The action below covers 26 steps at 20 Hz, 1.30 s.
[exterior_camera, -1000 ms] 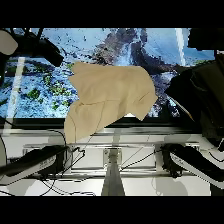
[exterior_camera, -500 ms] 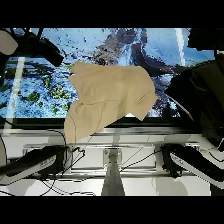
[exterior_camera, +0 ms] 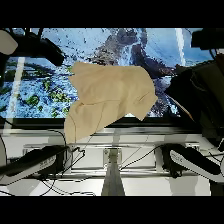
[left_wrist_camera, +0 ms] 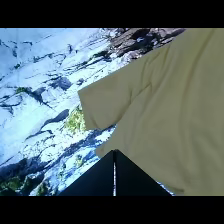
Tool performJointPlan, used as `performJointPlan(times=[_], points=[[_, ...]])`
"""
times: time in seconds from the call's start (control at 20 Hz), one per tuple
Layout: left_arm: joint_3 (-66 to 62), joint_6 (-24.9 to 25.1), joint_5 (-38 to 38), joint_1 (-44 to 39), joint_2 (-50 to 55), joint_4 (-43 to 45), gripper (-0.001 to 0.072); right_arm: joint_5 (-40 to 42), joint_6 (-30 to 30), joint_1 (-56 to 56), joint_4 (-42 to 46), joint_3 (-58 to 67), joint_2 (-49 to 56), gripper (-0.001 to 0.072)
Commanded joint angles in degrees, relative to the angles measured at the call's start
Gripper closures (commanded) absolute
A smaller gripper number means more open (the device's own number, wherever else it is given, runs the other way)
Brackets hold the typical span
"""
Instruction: Fold the clothes and pants, and hang the long-sleeved shirts on hangers.
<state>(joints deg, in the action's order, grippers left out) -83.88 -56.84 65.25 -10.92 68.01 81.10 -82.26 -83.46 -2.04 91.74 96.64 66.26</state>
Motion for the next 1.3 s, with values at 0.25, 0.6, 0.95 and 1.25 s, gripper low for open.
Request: performJointPlan(times=[0.25,0.6,0.95,1.25], points=[[0.0,-0.2,1.4,0.0,0.0,-10.7,0.0692,6.2,9.2,14.1,-24.9,-26.4,11.5,0.0250],[0.6,-4.9,5.2,9.2,0.0,-7.1,0.0692,25.1,9.7,12.6,-30.4,-34.2,23.5,0.0232],[10.0,-2.3,10.6,34.8,-0.9,-23.8,0.0693,24.7,17.3,12.2,-34.2,-34.3,30.1,0.0273],[17.6,0.9,10.4,40.5,-0.8,-24.1,0.0692,21.4,27.7,8.1,-45.2,-34.2,30.8,0.0565]])
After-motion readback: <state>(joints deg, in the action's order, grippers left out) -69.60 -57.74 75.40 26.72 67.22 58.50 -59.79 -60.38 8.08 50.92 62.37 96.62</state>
